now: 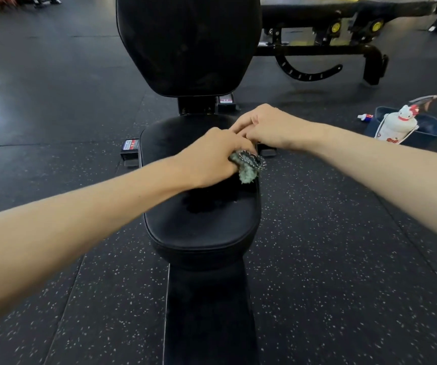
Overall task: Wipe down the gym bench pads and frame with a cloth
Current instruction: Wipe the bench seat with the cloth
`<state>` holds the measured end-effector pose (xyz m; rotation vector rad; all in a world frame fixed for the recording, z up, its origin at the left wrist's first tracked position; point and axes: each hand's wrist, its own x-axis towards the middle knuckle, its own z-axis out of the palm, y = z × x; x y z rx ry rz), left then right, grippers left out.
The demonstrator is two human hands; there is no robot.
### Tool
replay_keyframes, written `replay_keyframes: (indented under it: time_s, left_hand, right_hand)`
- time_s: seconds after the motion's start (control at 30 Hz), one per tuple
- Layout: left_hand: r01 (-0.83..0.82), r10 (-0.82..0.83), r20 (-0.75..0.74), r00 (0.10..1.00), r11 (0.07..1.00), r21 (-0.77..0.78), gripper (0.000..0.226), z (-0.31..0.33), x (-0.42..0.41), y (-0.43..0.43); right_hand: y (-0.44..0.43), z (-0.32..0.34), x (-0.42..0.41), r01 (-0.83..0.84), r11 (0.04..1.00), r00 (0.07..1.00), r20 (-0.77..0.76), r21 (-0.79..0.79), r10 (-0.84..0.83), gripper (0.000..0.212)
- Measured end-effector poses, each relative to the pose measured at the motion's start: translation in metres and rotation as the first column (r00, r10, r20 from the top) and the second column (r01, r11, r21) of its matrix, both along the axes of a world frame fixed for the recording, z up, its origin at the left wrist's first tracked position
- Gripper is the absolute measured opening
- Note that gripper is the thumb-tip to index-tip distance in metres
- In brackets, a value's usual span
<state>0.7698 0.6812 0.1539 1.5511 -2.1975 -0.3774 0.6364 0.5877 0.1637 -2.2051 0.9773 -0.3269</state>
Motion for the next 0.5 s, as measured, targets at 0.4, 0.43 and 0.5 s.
replay_keyframes:
  time_s: [0.4, 0.43, 0.5]
  left_hand:
    - [0.15, -0.051, -0.303, 0.952, 0.939, 0.311, 0.041, 0.02, 0.019, 0.032]
    - [0.081, -0.003, -0.298, 0.955, 0.965, 0.25, 0.043, 0.018, 0.022, 0.03]
    - [-0.006, 0.048, -0.245, 0.968, 0.985, 0.17, 0.045, 0.012, 0.021, 0.027]
  right_hand:
    - [0.013, 0.006, 0.001, -0.084, 0.996, 0.986, -0.145, -0.033, 0.078, 0.035]
    - [0.014, 0.006, 0.003, -0.107, 0.99, 0.978, -0.186, -0.087, 0.09, 0.034]
    - [0.018, 0.006, 0.007, -0.134, 0.975, 0.967, -0.237, -0.176, 0.09, 0.032]
